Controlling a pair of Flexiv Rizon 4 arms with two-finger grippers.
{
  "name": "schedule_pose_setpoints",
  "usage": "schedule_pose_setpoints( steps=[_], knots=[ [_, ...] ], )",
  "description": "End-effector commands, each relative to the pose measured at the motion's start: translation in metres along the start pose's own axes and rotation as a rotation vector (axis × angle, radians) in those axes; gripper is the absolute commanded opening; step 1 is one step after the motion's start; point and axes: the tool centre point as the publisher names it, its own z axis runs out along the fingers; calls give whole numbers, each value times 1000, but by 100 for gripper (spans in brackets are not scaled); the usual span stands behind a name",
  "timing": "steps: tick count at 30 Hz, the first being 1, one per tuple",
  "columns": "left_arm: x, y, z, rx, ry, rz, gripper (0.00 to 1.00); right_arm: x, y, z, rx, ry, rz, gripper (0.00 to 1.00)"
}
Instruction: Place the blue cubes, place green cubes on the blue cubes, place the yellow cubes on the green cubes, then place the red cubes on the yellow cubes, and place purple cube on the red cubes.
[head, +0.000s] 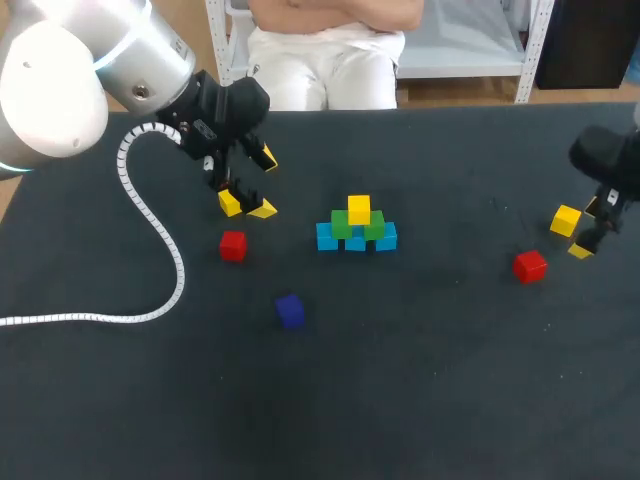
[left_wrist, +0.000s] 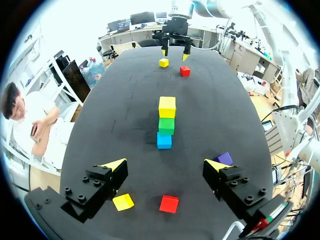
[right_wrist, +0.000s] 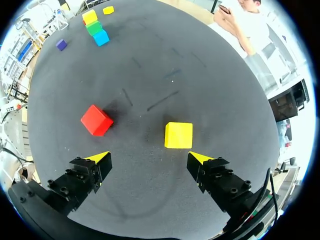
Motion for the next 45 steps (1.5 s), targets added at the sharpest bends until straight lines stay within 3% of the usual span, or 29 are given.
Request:
schedule_pose_setpoints(
  steps=[1,5,31,32,34,39,45],
  knots=[
    [0,1,0,2,3,0,100,7,0,2,1,-39,6,100],
    [0,1,0,2,3,0,100,8,0,1,7,-114,7,100],
    [0,1,0,2,3,0,100,-3,-9,3,13,-90,-17,100],
    [0,1,0,2,3,0,100,-4,-9,3,14,-91,-18,92],
    [0,1,0,2,3,0,100,-4,-10,3,14,-91,-19,48],
    [0,1,0,2,3,0,100,-3,-8,5,9,-89,-19,38],
    [0,1,0,2,3,0,100,-1,-6,8,0,-91,-16,35]
  ],
)
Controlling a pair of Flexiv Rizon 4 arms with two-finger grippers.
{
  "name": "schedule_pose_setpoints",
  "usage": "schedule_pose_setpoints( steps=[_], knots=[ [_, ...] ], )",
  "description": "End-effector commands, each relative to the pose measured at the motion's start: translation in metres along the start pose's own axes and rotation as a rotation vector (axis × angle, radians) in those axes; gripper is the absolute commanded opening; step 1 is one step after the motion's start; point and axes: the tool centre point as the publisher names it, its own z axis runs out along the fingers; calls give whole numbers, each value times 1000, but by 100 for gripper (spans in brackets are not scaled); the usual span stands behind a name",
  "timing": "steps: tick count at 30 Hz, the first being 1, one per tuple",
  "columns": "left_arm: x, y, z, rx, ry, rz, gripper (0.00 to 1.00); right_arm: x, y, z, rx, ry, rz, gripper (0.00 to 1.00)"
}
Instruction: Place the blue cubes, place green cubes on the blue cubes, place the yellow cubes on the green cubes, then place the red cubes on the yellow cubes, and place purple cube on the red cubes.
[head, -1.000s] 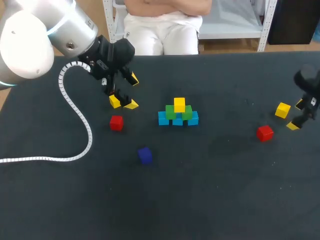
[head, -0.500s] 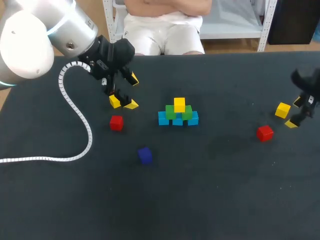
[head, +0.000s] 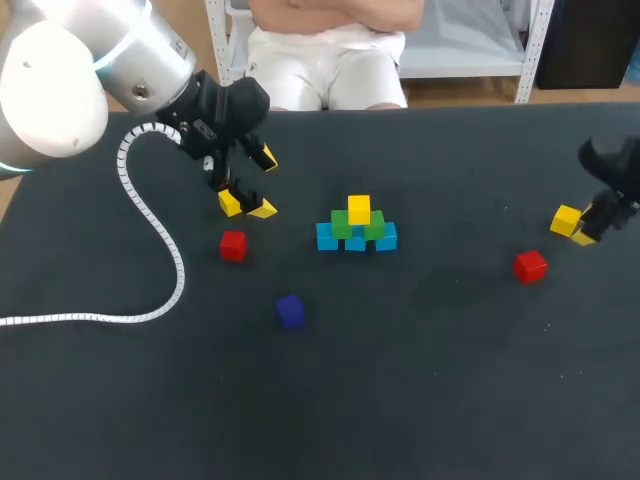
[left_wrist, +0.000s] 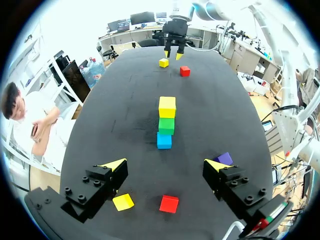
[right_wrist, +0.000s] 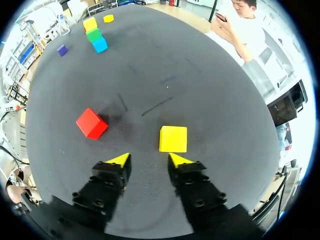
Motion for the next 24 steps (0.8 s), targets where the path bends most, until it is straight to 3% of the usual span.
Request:
schedule_pose_setpoints(
  steps=[1,8,10,11,24],
  knots=[
    [0,1,0,2,3,0,100,0,0,3,-7,-3,-2,31],
    [0,1,0,2,3,0,100,0,0,5,-15,-3,-6,17],
    [0,1,0,2,3,0,100,0,1,4,-4,-1,3,42],
    [0,1,0,2,3,0,100,0,1,2,0,-1,5,100],
    [0,1,0,2,3,0,100,-7,-18,-1,20,13,-14,100]
  ],
)
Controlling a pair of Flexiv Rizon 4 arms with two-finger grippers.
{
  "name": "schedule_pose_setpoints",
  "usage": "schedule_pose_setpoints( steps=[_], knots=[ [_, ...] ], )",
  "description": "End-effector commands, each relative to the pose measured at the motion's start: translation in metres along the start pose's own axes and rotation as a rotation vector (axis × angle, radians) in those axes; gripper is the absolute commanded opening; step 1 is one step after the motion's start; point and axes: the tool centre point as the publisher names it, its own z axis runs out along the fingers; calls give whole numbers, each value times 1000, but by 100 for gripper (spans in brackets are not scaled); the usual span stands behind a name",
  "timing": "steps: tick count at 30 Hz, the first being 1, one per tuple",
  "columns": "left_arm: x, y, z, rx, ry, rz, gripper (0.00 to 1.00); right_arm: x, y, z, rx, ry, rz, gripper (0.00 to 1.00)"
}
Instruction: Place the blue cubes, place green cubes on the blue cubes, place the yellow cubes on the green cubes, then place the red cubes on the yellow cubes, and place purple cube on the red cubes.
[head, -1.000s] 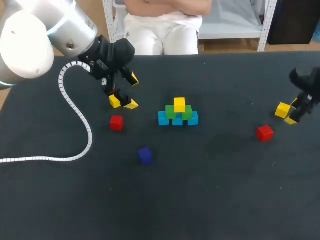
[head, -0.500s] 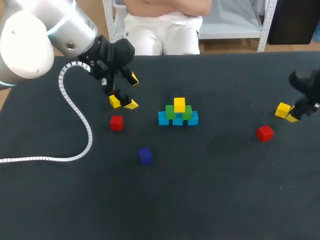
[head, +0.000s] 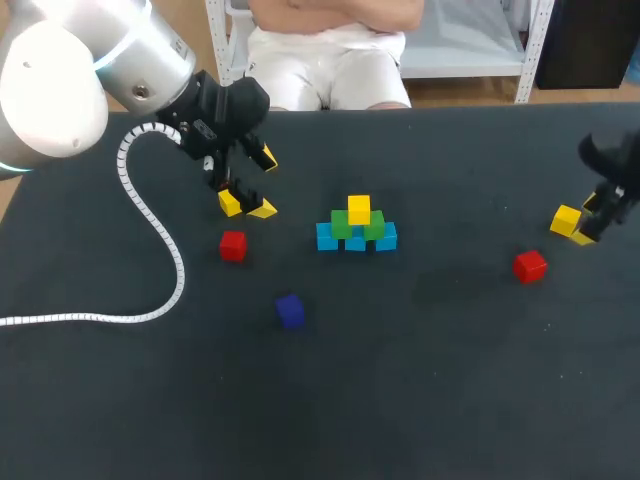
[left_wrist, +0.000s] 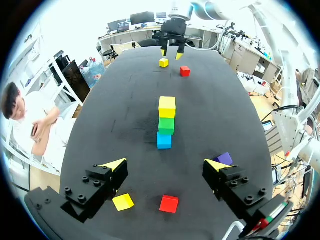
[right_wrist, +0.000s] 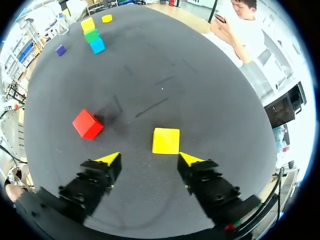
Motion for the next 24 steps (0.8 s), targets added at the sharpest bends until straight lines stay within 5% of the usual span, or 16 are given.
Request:
schedule_pose_setpoints(
  steps=[1,24],
  knots=[
    [0,1,0,2,3,0,100,-6,-8,3,-5,5,-3,100],
    [0,1,0,2,3,0,100,-6,-17,25,-50,-18,-7,100]
  ],
)
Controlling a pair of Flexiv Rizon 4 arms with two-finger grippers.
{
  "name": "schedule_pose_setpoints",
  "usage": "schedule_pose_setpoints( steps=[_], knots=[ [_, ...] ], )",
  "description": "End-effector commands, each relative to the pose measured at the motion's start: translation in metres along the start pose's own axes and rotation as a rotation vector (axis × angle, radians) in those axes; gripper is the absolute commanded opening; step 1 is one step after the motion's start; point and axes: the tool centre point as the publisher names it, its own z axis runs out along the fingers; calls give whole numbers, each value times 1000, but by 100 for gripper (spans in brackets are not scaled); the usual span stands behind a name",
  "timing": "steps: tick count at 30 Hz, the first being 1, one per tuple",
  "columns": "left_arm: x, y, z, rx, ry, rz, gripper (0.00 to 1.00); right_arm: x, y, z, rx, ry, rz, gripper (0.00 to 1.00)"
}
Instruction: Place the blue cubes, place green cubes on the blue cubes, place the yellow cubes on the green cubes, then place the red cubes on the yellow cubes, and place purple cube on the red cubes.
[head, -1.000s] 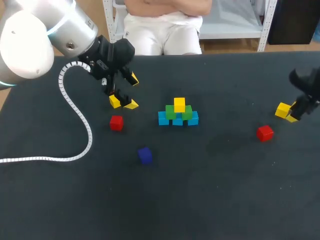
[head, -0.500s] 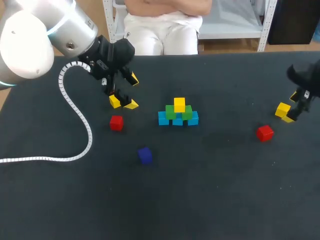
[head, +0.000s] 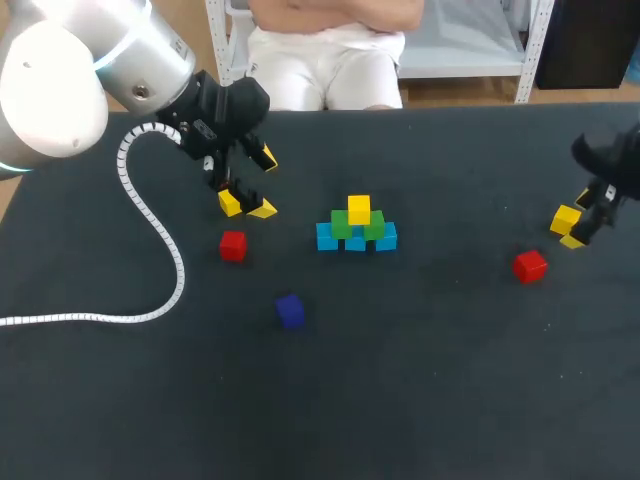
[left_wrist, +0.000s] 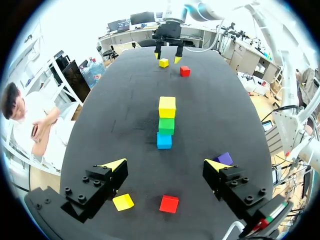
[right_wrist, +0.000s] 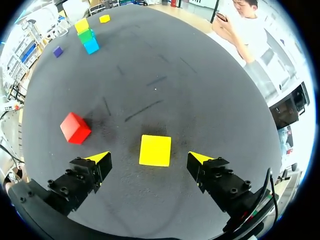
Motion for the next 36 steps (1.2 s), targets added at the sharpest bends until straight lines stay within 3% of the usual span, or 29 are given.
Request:
schedule_pose_setpoints(
  steps=[1,20,23,29,31,35,36],
  knots=[
    [0,1,0,2,3,0,100,-2,-5,4,-11,0,-2,100],
    [0,1,0,2,3,0,100,-6,-8,8,-15,-1,-23,100],
    [0,1,0,2,3,0,100,-5,-8,9,-17,2,-22,50],
    [0,1,0,2,3,0,100,-5,-8,10,-21,5,-30,39],
    [0,1,0,2,3,0,100,-6,-8,10,-21,5,-36,21],
    [0,1,0,2,3,0,100,-7,-8,10,-21,6,-41,0],
    [0,1,0,2,3,0,100,-7,-8,9,-21,7,-43,0]
  ],
)
